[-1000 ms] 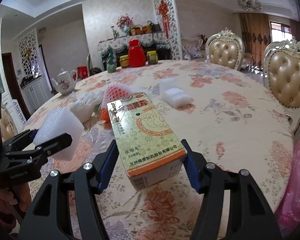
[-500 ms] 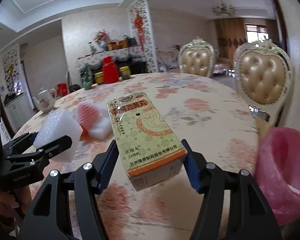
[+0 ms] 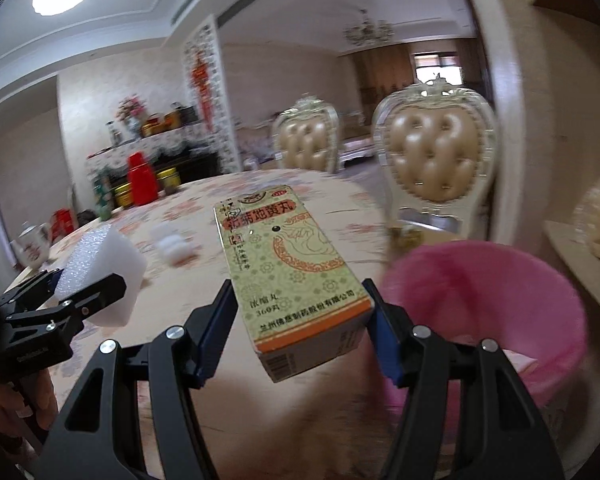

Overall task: Collect trash
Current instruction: 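Carry the foam sheet and yellow box to the pink bin and release both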

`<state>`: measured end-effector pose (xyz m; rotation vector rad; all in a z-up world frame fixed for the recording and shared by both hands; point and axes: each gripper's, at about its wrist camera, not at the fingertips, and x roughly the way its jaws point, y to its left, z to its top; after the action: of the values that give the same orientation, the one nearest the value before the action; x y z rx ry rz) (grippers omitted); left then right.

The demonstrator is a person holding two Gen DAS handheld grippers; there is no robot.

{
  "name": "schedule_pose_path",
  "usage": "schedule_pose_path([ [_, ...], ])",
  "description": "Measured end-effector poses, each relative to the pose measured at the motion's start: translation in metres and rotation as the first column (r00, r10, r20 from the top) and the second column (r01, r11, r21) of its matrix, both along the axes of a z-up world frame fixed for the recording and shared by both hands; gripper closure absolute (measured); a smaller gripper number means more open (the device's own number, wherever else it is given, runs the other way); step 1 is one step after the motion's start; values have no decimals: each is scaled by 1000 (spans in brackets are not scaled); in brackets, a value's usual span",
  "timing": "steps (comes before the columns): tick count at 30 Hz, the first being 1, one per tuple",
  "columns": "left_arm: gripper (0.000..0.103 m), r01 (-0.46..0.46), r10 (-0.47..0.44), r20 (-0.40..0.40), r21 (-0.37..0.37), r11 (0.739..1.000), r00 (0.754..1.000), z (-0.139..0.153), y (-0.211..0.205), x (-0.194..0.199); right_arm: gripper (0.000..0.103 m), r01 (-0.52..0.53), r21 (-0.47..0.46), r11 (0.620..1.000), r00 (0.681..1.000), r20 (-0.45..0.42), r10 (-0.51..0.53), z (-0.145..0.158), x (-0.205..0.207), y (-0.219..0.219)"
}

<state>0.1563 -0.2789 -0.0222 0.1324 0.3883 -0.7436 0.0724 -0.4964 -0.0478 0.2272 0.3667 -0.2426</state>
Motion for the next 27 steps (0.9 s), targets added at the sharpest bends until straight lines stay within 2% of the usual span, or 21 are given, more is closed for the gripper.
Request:
schedule_pose_path([
  [6,32,144,-144,17,-14,990,990,2,-60,-11,42,130,5,991,991,11,-130,-1,-31,-42],
  [15,32,320,-320,-10,-34,947,947,2,-146,-21,42,289,9,957,957,0,-289,-10,-62,-96],
  [21,32,402,-405,-50,-47,914,913,-2,-192,-15,42,347,36,937,938,-29,-346,-21,-62,-130],
  [27,32,435,-437,-100,-33,900,894,-15,-234,-6,42,366,39,930,930,-29,-365,-22,-63,-150],
])
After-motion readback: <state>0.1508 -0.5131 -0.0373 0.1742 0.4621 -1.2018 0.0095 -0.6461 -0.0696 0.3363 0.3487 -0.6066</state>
